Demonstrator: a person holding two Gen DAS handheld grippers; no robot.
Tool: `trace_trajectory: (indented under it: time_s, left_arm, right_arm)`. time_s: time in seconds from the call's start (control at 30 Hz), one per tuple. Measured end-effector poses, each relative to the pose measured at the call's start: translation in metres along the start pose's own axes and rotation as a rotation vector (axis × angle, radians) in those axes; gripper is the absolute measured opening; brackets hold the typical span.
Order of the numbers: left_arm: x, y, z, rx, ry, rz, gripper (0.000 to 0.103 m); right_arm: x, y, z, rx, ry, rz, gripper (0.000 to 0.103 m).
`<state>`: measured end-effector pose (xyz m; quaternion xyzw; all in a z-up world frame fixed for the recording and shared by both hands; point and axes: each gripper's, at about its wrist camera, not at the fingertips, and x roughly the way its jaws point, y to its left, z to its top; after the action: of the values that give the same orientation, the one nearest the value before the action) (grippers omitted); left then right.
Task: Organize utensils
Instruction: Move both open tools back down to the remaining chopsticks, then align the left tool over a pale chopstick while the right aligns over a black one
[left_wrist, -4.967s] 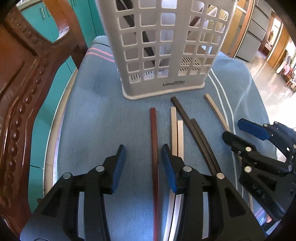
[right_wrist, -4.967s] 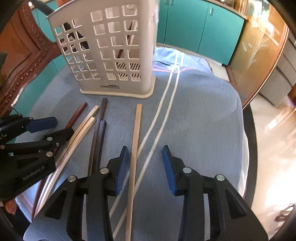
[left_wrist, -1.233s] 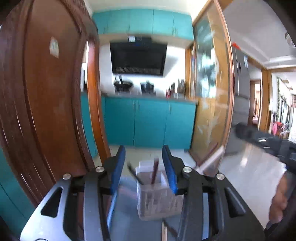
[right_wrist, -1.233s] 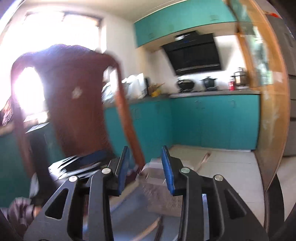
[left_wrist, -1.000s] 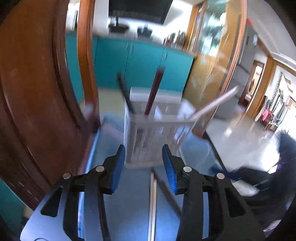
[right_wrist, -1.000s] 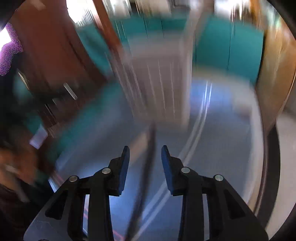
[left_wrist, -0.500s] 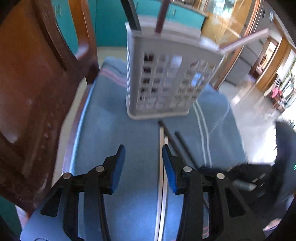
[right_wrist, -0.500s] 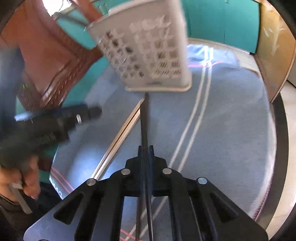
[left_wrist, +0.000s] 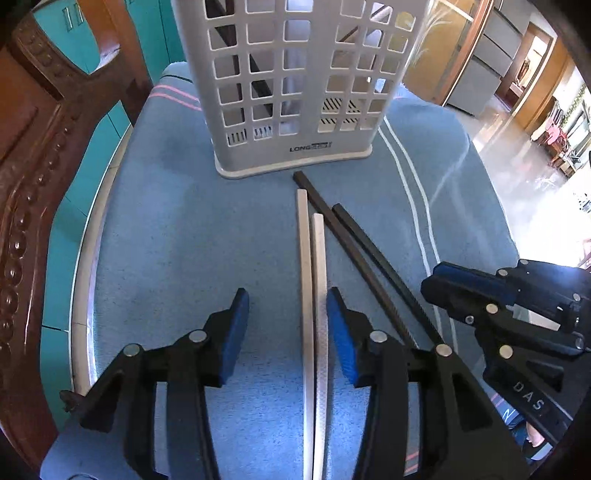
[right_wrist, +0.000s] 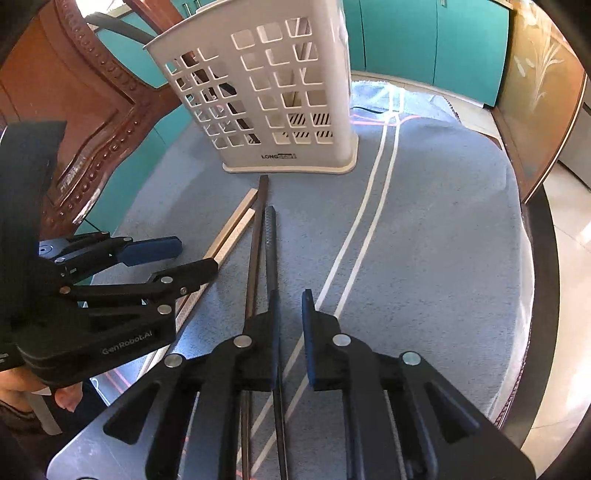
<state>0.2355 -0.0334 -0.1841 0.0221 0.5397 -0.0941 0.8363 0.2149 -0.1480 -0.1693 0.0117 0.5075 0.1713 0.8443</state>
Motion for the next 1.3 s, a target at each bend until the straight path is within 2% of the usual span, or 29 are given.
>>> trace_trajectory:
  time_s: [0.17, 0.3, 0.4, 0.63, 0.87, 1.17, 1.3]
  left_arm:
    - [0.002, 0.006, 0.001, -0.019, 0.004, 0.005, 0.050]
    - [-0.002, 0.012, 0.000, -0.015, 0.003, -0.019, 0.039]
    - [-0.005, 0.015, 0.000, -0.017, 0.003, -0.031, 0.037]
    - [-0.007, 0.017, -0.002, -0.027, -0.001, -0.040, 0.037]
    - [-0.017, 0.021, 0.002, -0.022, -0.048, -0.060, 0.037]
    - [-0.004, 0.014, -0.001, -0.007, -0.004, -0.035, 0.036]
    - [-0.002, 0.005, -0.003, 0.024, 0.001, -0.031, 0.028]
  right_arm:
    - [0.006, 0.006, -0.003, -0.032, 0.018, -0.001, 0.019]
    - [0.012, 0.011, -0.003, -0.050, 0.035, -0.019, 0.020]
    - [0.015, 0.012, -0.003, -0.050, 0.035, -0.029, 0.020]
    - [0.019, -0.004, 0.007, 0.008, 0.026, -0.067, 0.020]
    - [0.018, -0.013, 0.010, 0.031, 0.017, -0.076, 0.020]
    - [0.016, -0.016, 0.010, 0.035, 0.017, -0.071, 0.021]
    - [0.016, -0.015, 0.010, 0.034, 0.016, -0.070, 0.021]
